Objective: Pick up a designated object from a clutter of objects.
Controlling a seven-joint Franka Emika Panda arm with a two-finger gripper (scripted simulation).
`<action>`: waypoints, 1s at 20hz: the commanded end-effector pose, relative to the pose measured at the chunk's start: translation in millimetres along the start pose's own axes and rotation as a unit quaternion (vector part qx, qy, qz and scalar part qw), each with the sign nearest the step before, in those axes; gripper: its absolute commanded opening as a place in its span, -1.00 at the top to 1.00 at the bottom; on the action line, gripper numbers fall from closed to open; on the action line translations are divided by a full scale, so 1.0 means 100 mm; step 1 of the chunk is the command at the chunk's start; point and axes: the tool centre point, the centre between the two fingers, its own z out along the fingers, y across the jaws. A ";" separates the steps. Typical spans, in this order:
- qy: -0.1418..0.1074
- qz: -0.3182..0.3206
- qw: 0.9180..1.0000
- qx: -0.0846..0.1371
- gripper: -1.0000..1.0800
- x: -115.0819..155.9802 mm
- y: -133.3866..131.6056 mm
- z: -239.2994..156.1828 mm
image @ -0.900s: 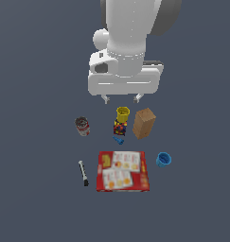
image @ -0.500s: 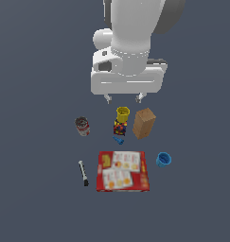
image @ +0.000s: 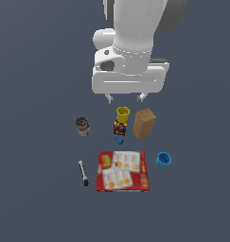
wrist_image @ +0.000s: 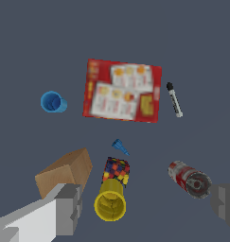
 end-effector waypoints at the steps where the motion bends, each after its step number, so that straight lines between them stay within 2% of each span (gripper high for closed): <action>1: 0.000 0.003 1.000 0.001 -0.92 0.00 0.03 0.04; 10: -0.002 0.035 0.999 0.009 -0.92 -0.06 0.41 0.45; 15: -0.004 0.068 0.998 0.015 -0.92 -0.19 0.78 0.85; 20: -0.005 0.112 0.994 0.019 -0.92 -0.45 1.22 1.34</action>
